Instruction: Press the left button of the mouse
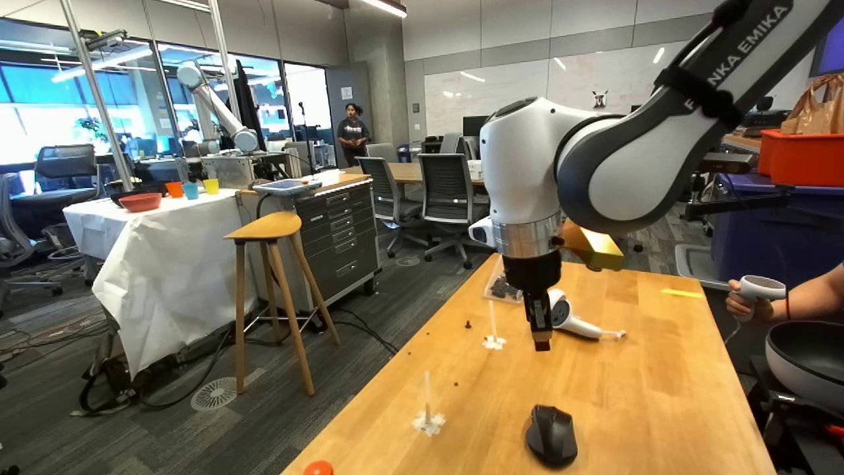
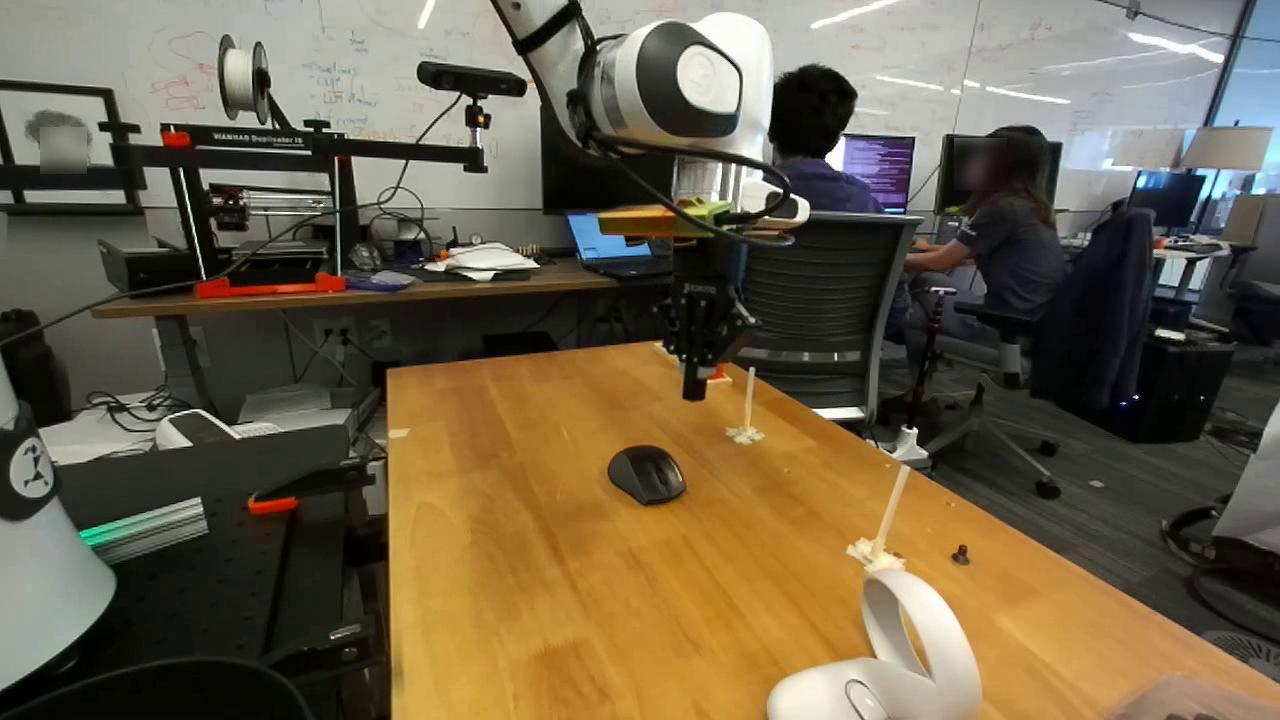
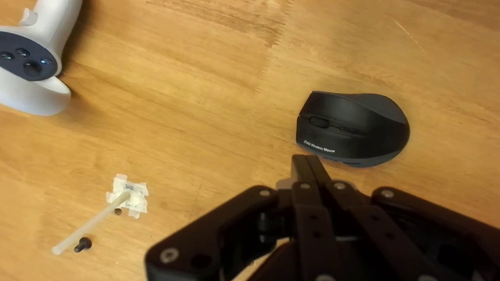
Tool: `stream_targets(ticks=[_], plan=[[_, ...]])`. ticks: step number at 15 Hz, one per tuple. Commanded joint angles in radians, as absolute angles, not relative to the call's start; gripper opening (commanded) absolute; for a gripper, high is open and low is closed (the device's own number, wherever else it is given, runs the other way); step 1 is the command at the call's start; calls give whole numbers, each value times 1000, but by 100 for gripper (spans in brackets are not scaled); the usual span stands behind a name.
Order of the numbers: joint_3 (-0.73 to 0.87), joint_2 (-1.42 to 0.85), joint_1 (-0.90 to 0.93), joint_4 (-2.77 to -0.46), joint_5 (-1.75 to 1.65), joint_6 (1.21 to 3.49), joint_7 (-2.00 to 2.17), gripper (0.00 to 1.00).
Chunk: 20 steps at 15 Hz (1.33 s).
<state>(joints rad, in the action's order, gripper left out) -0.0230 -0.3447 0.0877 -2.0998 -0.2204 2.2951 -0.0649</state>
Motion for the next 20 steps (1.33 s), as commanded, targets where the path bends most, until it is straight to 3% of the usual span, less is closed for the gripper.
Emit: stream_targets(ticks=[1,20], plan=[[-16,-423,114,-2036,-275,2292,-12,6],[-9,-627,139,-1903,-261,2214,6,4]])
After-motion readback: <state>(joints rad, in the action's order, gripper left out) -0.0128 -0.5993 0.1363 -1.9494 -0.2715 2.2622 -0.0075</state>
